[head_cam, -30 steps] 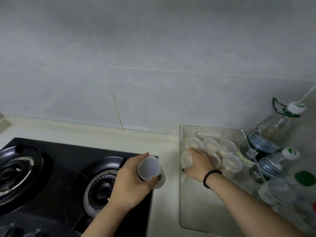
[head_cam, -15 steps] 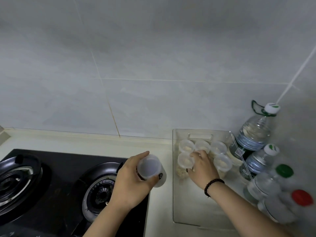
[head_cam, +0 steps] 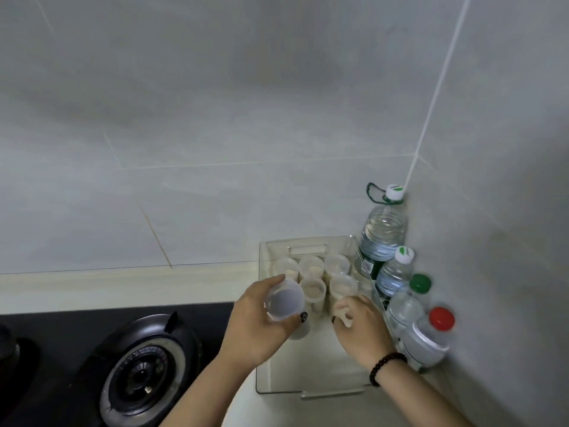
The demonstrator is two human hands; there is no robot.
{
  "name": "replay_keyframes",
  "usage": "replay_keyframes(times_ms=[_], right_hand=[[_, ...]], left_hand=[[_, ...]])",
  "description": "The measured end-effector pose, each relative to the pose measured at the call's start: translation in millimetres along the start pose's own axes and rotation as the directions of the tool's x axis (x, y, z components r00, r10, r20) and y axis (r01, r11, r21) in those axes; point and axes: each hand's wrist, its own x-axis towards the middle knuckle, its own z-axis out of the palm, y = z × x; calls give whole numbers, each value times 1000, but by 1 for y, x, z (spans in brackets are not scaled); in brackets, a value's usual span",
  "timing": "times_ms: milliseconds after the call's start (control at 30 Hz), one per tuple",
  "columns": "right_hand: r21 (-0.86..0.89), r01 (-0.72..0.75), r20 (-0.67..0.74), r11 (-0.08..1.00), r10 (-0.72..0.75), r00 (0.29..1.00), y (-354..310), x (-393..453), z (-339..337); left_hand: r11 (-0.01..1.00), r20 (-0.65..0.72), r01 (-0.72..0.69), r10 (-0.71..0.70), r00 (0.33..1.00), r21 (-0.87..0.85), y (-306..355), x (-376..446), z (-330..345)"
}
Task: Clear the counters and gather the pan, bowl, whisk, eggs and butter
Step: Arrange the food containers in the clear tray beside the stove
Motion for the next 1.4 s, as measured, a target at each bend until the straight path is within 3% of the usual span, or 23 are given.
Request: replay_keyframes(times_ms=[200, 400, 700, 1000, 1400], right_hand=[[12, -60, 6, 998, 60, 998, 29, -10, -7], [38, -2, -32, 999, 3, 999, 33, -14, -2], [246, -39, -212, 968, 93, 973, 34, -23, 3], [285, -38, -339, 958, 138, 931, 29, -24, 5], [286, -31, -349, 958, 134, 927, 27, -27, 3]], left_hand=[[997, 151, 18, -28, 988, 69, -2, 11, 61], [985, 260, -10, -36, 965, 172, -13, 24, 106], [967, 297, -50, -28, 954, 251, -28, 40, 132], [975, 370, -58, -27, 929, 216, -17, 51, 152], [966, 404, -78, -30, 914, 247, -12, 48, 142]])
